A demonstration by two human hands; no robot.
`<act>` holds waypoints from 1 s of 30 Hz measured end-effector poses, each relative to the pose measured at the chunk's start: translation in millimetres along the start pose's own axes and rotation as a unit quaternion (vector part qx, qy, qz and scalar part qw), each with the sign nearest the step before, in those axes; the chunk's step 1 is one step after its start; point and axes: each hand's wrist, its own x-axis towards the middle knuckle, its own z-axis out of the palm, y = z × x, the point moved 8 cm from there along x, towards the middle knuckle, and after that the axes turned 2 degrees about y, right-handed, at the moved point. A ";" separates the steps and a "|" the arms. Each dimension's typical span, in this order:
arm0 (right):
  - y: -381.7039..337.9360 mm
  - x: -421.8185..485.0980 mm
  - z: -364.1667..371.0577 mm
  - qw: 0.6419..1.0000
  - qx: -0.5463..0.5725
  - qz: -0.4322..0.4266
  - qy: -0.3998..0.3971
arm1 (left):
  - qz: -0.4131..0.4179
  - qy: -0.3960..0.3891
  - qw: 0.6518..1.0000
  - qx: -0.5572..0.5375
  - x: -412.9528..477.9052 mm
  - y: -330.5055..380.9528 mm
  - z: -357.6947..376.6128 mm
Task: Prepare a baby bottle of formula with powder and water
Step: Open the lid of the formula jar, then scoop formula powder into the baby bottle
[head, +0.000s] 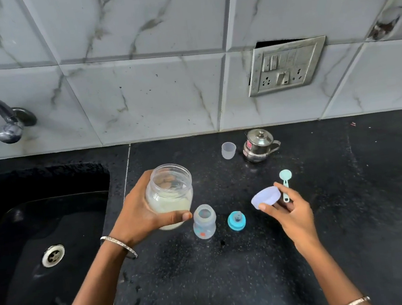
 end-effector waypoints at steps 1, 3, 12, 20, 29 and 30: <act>7.1 -1.9 -0.9 0.999 -0.032 -0.008 -0.001 | 0.000 0.002 1.000 0.001 -0.1 -1.0 0.4; 19.4 -4.9 -4.3 0.992 -0.122 -0.014 0.007 | -0.001 0.001 1.000 0.002 0.0 -2.4 2.1; 29.9 -15.2 -9.9 0.932 -0.356 -0.047 0.039 | 0.023 -0.010 0.999 0.029 -1.7 4.1 7.5; -55.4 -39.0 1.0 0.959 -0.224 -0.160 0.070 | 0.053 -0.007 0.996 0.072 -5.6 9.7 13.0; -178.2 -100.3 78.7 0.891 -0.205 -0.389 -0.108 | 0.104 0.007 0.983 0.151 -8.4 23.8 23.9; -182.3 -104.8 83.3 0.864 -0.245 -0.432 -0.085 | 0.111 0.003 0.981 0.159 -9.6 24.7 25.8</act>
